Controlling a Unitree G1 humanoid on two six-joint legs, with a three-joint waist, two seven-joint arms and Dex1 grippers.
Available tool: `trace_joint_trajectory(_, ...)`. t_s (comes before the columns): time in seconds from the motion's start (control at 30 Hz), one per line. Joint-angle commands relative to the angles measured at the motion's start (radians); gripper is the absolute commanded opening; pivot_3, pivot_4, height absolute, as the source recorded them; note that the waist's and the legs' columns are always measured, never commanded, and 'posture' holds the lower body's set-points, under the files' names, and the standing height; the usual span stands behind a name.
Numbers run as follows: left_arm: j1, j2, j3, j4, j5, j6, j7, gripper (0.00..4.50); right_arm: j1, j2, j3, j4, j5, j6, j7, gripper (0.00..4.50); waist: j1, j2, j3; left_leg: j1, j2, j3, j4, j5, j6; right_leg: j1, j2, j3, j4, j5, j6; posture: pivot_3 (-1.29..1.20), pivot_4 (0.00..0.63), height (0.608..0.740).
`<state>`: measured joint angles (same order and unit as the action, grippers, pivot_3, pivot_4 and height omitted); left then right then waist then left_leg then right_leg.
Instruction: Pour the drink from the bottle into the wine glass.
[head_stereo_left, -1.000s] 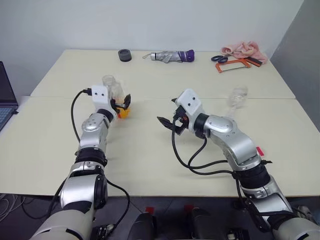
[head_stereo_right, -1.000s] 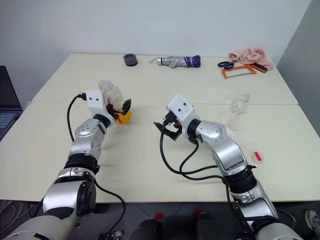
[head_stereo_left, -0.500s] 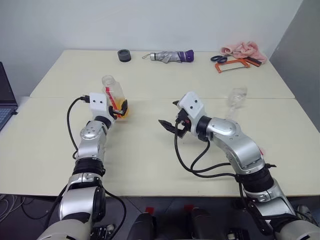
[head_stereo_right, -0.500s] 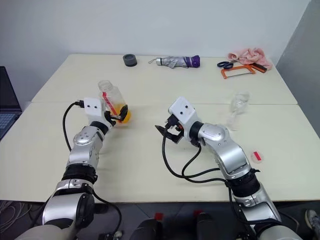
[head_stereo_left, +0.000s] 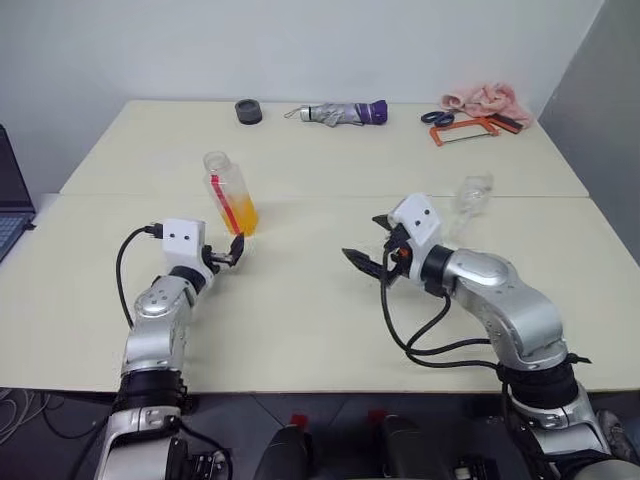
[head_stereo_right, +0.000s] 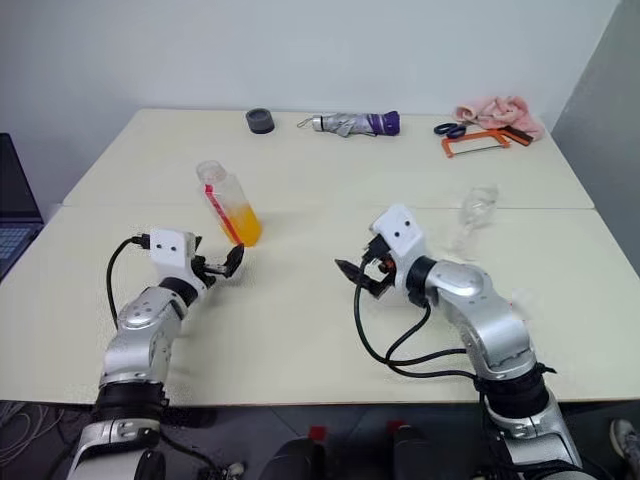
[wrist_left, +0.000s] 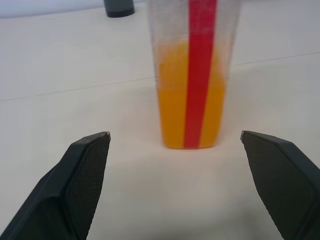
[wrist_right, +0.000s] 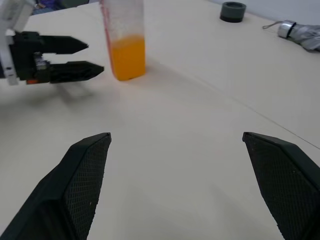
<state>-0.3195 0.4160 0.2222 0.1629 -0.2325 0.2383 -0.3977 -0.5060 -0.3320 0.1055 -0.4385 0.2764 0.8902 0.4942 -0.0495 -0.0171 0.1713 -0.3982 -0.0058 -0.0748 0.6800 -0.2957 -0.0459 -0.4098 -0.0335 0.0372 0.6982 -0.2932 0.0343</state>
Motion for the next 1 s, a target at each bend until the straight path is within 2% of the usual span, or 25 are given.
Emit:
trace_joint_trajectory(0.03, 0.071, 0.022, -0.012, -0.159, -0.053, 0.063, -0.064, 4.48, -0.003, -0.012, -0.116, -0.072, 0.053, 0.076, -0.037, 4.5, 0.001, 0.0, 0.0, 0.0, 0.0, 0.0, 0.0, 0.0, 0.0, 0.0, 0.0, 0.0, 0.0, 0.0, 0.0, 0.0, 0.15, 0.74)
trace_joint_trajectory(0.13, 0.101, 0.039, -0.044, -0.22, -0.065, 0.085, -0.123, 4.48, -0.03, 0.001, -0.224, -0.074, 0.094, 0.174, -0.092, 4.5, 0.004, 0.0, 0.0, 0.0, 0.0, 0.0, 0.0, -0.001, 0.002, 0.0, 0.0, 0.0, 0.0, 0.0, 0.0, 0.0, 0.15, 0.74)
trace_joint_trajectory(0.23, 0.076, 0.066, -0.115, -0.263, -0.088, 0.087, -0.245, 4.48, -0.108, -0.043, -0.287, -0.003, 0.049, 0.309, -0.181, 4.5, 0.009, 0.0, 0.0, 0.001, 0.0, 0.0, 0.0, -0.001, 0.004, 0.001, 0.0, 0.0, 0.0, 0.0, 0.0, 0.0, 0.15, 0.74)
trace_joint_trajectory(0.37, -0.029, 0.095, -0.196, -0.267, -0.141, 0.089, -0.43, 4.48, -0.262, -0.11, -0.398, 0.242, 0.059, 0.453, -0.202, 4.5, 0.017, 0.0, 0.0, 0.002, -0.001, 0.001, 0.0, 0.0, 0.005, 0.003, 0.0, -0.001, 0.0, 0.0, 0.0, 0.0, 0.15, 0.74)
trace_joint_trajectory(0.47, -0.085, 0.112, -0.243, -0.253, -0.16, 0.085, -0.541, 4.48, -0.358, -0.159, -0.424, 0.432, 0.058, 0.49, -0.196, 4.5, 0.016, 0.0, 0.0, 0.002, -0.002, 0.003, -0.001, 0.0, 0.005, 0.003, 0.001, 0.0, 0.0, 0.0, 0.0, 0.0, 0.15, 0.74)
trace_joint_trajectory(0.67, -0.153, 0.145, -0.357, -0.239, -0.158, 0.041, -0.767, 4.48, -0.554, -0.244, -0.422, 0.958, 0.013, 0.364, -0.184, 4.5, 0.005, 0.001, 0.0, 0.003, -0.002, 0.01, -0.004, 0.0, 0.005, 0.002, 0.004, 0.003, -0.002, 0.0, 0.0, 0.0, 0.15, 0.74)
trace_joint_trajectory(0.87, -0.187, 0.14, -0.37, -0.199, -0.144, 0.015, -0.816, 4.48, -0.703, -0.258, -0.372, 1.318, -0.032, 0.175, -0.131, 4.5, -0.01, 0.001, 0.0, 0.003, -0.001, 0.014, -0.004, -0.001, 0.006, 0.002, 0.005, 0.004, -0.002, 0.0, 0.0, 0.0, 0.15, 0.74)
trace_joint_trajectory(1.0, -0.196, 0.135, -0.371, -0.184, -0.136, 0.001, -0.825, 4.48, -0.757, -0.252, -0.343, 1.484, -0.057, 0.061, -0.079, 4.5, -0.009, 0.001, 0.0, 0.003, 0.0, 0.014, -0.004, -0.001, 0.006, 0.002, 0.005, 0.004, -0.002, 0.0, 0.0, 0.0, 0.15, 0.74)
